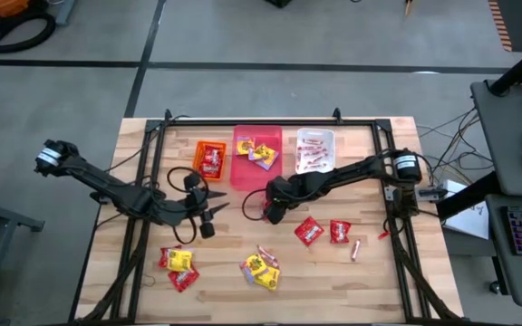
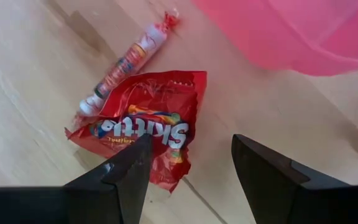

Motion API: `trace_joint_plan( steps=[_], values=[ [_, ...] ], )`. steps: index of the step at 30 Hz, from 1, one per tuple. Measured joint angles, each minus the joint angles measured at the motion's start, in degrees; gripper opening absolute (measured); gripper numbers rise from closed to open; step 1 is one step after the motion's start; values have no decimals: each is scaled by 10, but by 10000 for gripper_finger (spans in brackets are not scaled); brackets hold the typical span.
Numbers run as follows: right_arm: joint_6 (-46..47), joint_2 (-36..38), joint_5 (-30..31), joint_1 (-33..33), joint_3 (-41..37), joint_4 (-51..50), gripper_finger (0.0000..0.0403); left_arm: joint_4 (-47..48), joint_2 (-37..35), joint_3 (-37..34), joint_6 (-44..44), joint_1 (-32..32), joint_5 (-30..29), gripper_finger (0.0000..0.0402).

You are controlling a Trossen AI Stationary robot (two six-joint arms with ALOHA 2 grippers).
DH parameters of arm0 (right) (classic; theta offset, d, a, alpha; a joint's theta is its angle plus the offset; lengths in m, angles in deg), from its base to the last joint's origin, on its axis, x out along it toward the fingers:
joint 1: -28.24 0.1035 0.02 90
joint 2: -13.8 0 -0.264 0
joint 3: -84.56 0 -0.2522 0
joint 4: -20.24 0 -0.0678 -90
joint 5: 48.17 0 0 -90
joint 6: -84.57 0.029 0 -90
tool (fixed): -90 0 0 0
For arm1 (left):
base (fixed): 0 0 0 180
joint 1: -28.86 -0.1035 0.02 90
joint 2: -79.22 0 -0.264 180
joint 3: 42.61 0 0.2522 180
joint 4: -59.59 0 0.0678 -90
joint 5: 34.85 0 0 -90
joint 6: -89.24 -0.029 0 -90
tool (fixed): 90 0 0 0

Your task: Organize candy in baskets

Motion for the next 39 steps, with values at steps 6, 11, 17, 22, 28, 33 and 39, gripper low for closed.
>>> trace_joint_plan(
  steps=[6, 11, 17, 22, 28, 33, 39],
  values=[
    [-9, -4, 8, 0, 0, 6, 209, -10, 19, 0, 3, 0, -1, 118],
    [-29, -4, 10, 0, -8, 24, 162, -25, 32, 0, 7, 0, -1, 118],
    [-47, -4, 10, 0, -33, 86, 76, -34, 35, 0, 58, 0, -34, 118],
    [-68, 0, 10, 4, -36, 85, 15, -34, 24, 0, 89, 0, -23, 118],
    [-105, 36, 8, 22, -37, 76, 9, -55, 19, 0, 90, 0, 66, 116],
    [-143, 74, 21, 46, -37, 78, 9, -80, 20, 0, 79, 0, 84, 115],
    [-191, 96, 136, 89, -37, 124, 8, -114, 20, -11, 68, 0, 61, 115]
  ],
)
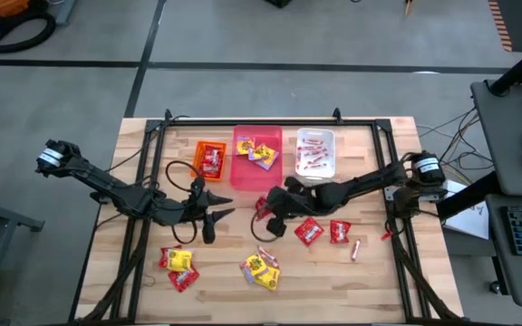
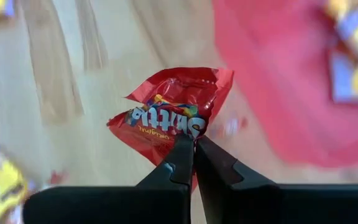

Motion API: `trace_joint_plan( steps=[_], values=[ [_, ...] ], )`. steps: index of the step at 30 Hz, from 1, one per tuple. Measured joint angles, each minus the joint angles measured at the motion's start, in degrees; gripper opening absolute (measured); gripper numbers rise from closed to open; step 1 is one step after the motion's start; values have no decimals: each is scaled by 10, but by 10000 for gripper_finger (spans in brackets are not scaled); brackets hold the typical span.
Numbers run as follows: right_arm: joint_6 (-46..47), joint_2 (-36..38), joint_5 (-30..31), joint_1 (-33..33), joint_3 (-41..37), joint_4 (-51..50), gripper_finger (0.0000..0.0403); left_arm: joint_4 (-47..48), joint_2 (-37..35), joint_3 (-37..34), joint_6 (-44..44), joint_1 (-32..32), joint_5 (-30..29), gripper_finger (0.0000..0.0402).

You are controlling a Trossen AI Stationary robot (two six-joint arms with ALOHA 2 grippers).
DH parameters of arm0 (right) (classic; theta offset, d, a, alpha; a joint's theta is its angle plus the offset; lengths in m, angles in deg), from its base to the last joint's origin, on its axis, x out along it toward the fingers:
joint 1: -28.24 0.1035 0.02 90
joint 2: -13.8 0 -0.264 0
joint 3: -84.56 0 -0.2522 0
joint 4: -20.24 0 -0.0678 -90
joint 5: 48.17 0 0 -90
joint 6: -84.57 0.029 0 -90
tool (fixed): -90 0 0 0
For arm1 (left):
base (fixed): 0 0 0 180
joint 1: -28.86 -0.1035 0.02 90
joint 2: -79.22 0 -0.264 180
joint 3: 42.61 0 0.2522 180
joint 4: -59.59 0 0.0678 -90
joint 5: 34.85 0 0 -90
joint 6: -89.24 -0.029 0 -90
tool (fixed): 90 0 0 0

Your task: Organize candy in baskets

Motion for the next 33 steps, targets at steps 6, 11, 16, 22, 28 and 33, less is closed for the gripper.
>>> trace_joint_plan(
  steps=[6, 11, 16, 22, 28, 33],
  values=[
    [-70, 0, 63, 27, 0, 161, 8, -112, 0, -64, -54, 0, 7, 121],
    [-107, 0, 65, 26, 0, 246, 8, -176, 2, -111, -110, 8, 18, 129],
    [-120, 0, 64, 23, 0, 262, 8, -261, 16, -129, -180, 9, 18, 133],
    [-121, 0, 64, 19, 0, 263, 8, -343, 63, -130, -228, 8, 26, 133],
    [-121, -1, 64, 19, 0, 263, 8, -429, 123, -130, -250, 7, -10, 133],
    [-121, -3, 64, 18, 0, 262, 8, -442, 145, -130, -252, 3, -41, 127]
  ],
)
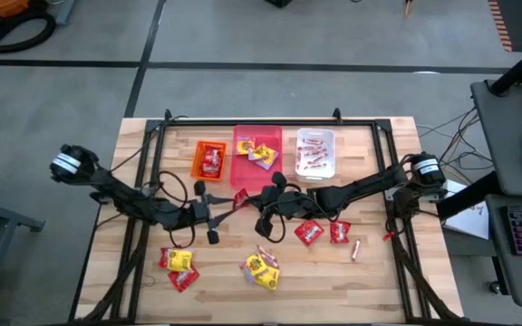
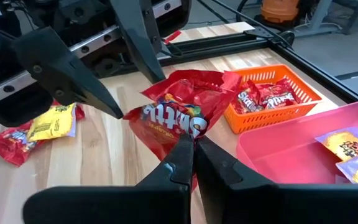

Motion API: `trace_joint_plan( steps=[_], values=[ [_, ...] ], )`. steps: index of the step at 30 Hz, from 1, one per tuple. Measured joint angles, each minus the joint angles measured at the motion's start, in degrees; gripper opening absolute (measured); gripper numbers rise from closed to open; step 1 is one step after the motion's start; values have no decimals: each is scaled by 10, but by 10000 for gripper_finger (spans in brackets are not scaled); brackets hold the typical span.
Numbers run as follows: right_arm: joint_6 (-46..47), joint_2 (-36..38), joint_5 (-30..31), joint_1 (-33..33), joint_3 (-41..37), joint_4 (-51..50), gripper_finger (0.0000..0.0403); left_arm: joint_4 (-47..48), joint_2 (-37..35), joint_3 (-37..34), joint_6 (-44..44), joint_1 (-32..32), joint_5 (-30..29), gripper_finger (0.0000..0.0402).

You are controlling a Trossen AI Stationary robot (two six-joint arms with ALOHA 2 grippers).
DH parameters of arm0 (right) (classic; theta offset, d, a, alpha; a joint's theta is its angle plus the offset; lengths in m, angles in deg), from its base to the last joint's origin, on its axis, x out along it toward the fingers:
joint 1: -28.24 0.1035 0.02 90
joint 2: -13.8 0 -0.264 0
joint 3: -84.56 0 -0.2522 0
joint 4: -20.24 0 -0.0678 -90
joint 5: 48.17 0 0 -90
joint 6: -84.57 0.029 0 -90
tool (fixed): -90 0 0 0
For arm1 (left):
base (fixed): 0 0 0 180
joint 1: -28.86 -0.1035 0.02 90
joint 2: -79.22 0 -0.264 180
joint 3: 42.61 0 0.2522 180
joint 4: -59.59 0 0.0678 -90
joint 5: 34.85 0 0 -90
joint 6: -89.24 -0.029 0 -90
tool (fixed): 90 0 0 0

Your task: Organize candy in baskets

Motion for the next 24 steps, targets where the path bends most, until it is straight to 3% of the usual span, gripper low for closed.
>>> trace_joint_plan(
  steps=[15, 21, 24],
  values=[
    [-24, 0, 0, 0, 0, 1, 8, -10, -2, 0, 4, -1, -17, 10],
    [-28, 0, -2, 2, 0, 1, 8, 22, -11, 0, 3, -1, -92, 1],
    [-28, 0, -10, 2, 0, 1, 8, 37, -24, 0, 3, -1, -96, 1]
  ],
)
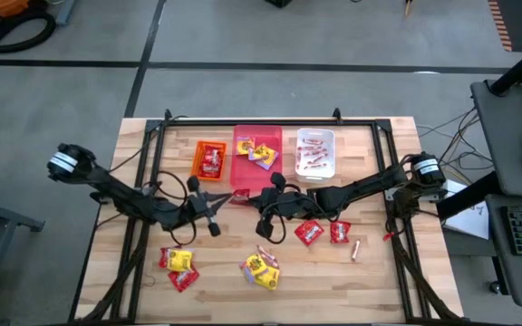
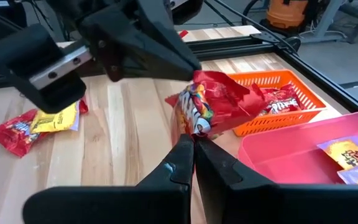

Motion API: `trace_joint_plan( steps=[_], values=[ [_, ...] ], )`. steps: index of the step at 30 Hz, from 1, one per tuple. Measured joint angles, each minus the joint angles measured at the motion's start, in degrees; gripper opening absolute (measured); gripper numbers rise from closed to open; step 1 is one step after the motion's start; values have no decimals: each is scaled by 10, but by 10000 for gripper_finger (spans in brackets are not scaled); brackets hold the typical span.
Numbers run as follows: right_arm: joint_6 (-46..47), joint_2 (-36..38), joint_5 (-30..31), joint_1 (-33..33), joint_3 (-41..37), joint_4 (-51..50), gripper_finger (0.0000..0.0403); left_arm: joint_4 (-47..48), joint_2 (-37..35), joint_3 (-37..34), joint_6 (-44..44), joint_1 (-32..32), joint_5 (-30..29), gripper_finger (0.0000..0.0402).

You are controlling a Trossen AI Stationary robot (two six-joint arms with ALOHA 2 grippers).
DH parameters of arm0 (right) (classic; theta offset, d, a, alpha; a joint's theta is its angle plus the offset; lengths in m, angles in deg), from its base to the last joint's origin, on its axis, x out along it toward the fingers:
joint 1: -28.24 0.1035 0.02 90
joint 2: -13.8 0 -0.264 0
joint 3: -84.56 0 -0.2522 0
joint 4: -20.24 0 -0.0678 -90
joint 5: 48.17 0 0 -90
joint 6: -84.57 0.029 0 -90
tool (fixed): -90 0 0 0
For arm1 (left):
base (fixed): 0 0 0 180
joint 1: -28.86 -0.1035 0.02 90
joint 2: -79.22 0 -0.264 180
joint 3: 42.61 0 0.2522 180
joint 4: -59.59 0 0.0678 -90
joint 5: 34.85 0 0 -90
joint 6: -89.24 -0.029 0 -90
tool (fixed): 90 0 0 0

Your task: Organize candy in baskets

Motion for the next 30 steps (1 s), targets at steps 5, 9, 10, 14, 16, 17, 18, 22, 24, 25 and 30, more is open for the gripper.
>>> trace_joint_plan(
  steps=[5, 9, 10, 14, 16, 17, 18, 22, 24, 25, 30],
  values=[
    [-2, 0, -1, 0, 0, 0, 8, 17, -25, 0, -6, 0, -1, 0],
    [-15, 0, -1, 0, 0, 0, 8, 47, -55, 0, -9, 0, -2, 0],
    [-16, 0, -1, 0, 0, 0, 8, 56, -64, 0, -9, 0, -2, 0],
    [-16, 0, -1, 0, 0, 0, 8, 84, -102, 0, -9, 4, 9, 0],
    [-17, 0, -1, 0, 0, 0, 8, 120, -121, 0, -4, 7, 38, 1],
    [-18, 0, -1, -1, 0, 0, 8, 144, -130, 0, 2, 7, 57, 4],
    [-18, 0, -1, -1, 0, -1, 8, 171, -137, 0, 13, 7, 73, 6],
    [-13, 0, -1, -1, 0, -30, 8, 266, -153, 0, 93, 7, 103, 20],
    [3, 0, -9, -2, 0, -61, 8, 302, -155, 0, 136, 7, 133, 26],
    [10, 0, -20, -3, 0, -79, 8, 313, -154, 0, 150, 7, 153, 27],
    [27, -7, -76, -9, 0, -167, 9, 321, -128, 0, 180, 7, 210, 29]
  ],
)
